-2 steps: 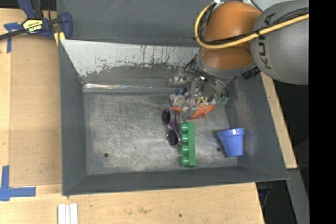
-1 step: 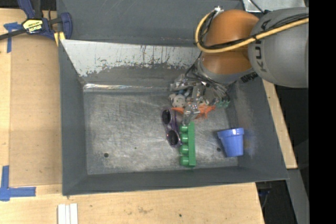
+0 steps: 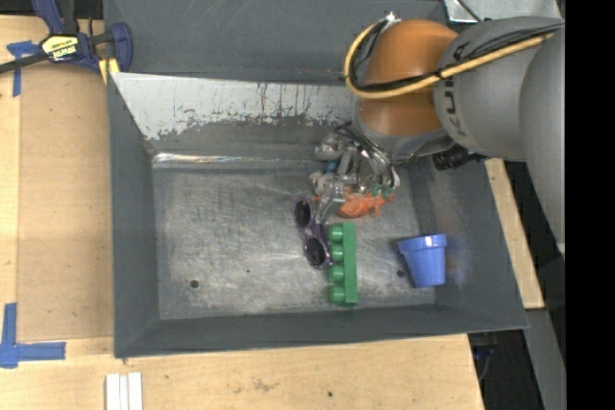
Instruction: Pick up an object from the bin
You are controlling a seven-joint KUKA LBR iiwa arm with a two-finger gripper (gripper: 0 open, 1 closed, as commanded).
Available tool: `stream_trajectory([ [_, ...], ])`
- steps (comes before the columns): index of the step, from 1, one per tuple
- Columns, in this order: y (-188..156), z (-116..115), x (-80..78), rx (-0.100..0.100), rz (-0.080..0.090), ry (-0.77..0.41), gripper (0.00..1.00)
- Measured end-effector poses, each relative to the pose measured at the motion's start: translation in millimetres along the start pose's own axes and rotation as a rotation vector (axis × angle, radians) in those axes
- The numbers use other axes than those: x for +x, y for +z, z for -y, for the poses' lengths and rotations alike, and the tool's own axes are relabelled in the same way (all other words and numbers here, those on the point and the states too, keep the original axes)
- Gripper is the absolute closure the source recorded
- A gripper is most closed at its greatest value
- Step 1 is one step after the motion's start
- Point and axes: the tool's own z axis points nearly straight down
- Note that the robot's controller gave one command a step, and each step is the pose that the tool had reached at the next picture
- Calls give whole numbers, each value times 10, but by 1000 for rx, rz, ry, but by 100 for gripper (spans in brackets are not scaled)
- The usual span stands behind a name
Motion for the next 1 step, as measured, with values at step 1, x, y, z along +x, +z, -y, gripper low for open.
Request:
stream_trajectory([
  [1,188,117,565,-1,10,-93,0],
])
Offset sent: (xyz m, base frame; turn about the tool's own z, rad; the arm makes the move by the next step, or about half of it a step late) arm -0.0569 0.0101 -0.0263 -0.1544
